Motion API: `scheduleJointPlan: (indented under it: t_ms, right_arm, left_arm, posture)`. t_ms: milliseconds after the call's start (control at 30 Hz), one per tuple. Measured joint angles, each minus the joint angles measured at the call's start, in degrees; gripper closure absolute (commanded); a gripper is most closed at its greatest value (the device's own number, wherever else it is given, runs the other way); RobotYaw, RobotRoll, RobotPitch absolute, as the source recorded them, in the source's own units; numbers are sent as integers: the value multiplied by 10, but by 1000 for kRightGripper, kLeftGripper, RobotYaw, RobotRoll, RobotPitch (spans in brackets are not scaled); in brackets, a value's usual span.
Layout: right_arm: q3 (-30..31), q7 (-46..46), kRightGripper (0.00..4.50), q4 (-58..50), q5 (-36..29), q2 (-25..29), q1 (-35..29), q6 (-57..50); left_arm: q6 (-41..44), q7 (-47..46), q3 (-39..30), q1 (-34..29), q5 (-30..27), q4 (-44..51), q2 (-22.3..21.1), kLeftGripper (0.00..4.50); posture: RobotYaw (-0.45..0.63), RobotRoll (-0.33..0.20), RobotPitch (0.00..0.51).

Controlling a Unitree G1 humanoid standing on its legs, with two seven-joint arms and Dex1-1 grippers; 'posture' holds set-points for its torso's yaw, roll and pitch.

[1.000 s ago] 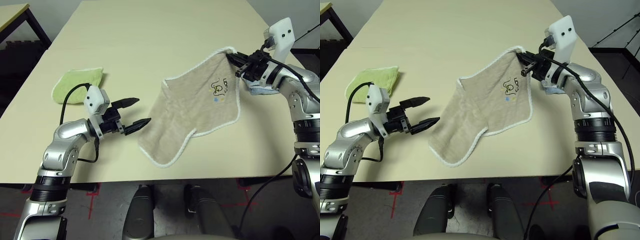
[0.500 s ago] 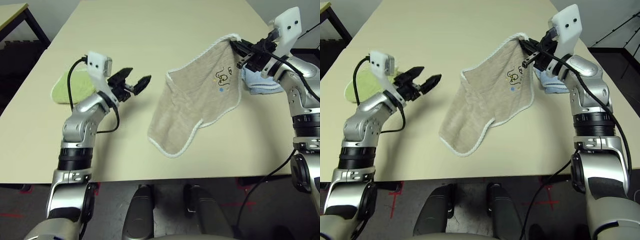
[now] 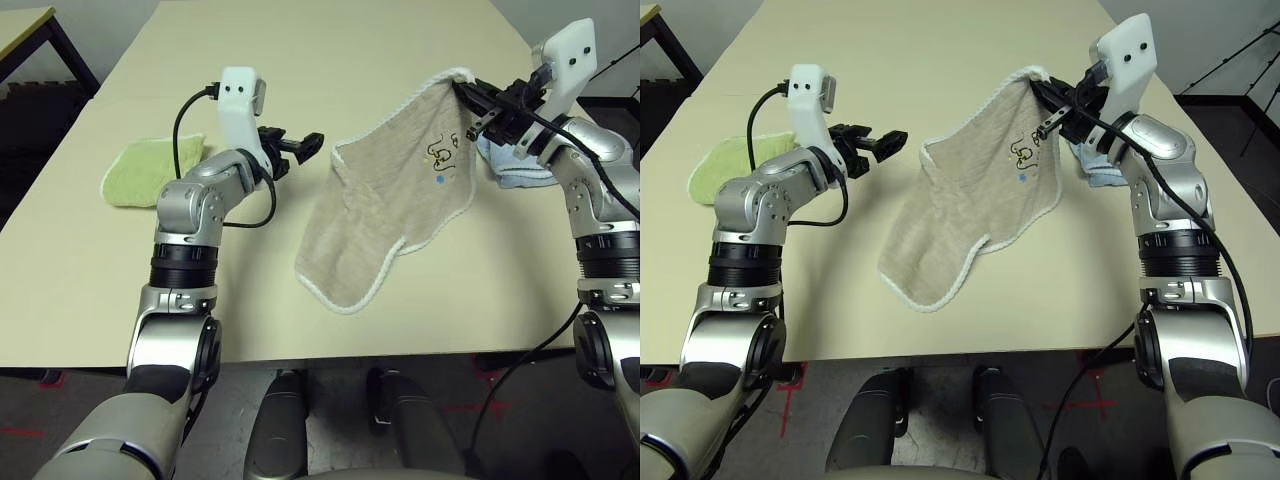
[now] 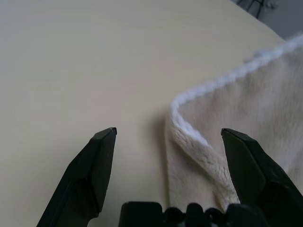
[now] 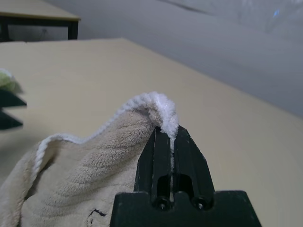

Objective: Fold the towel and set it aside.

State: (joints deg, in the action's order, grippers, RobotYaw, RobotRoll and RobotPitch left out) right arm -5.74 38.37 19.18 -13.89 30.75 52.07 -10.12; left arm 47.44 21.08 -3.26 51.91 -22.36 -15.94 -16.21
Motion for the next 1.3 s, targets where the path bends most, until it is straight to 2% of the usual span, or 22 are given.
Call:
scheduleJointPlan:
  t_ms: [267,600,700,1000,1167,1300]
  right_arm:
    - [0,6,4470,11,0,-1,18,26]
    - [5,27,4470,0,0,-9,7,28]
    - [5,28,4470,-13,-6,-14,6,28]
    - [-7,27,4470,-37,-37,-15,16,13]
    - [-14,26,4470,-37,-39,-9,30,10]
    - [-18,26,4470,-29,-38,1,48,13]
  left_arm:
    - [-9,17,18,31,11,-50,31,0]
    - [-30,-1,-9,83,13,-103,68,0]
    - [-54,-7,11,86,41,-130,74,0]
    - [-170,-22,86,59,162,-237,64,0]
    - [-197,-18,94,55,192,-253,51,0]
    - [-209,-9,97,51,208,-250,14,0]
  posture:
    - [128,0,160]
    - [126,0,164]
    - [108,0,164]
    - [98,0,168]
    - [102,0,168]
    - [102,0,168]
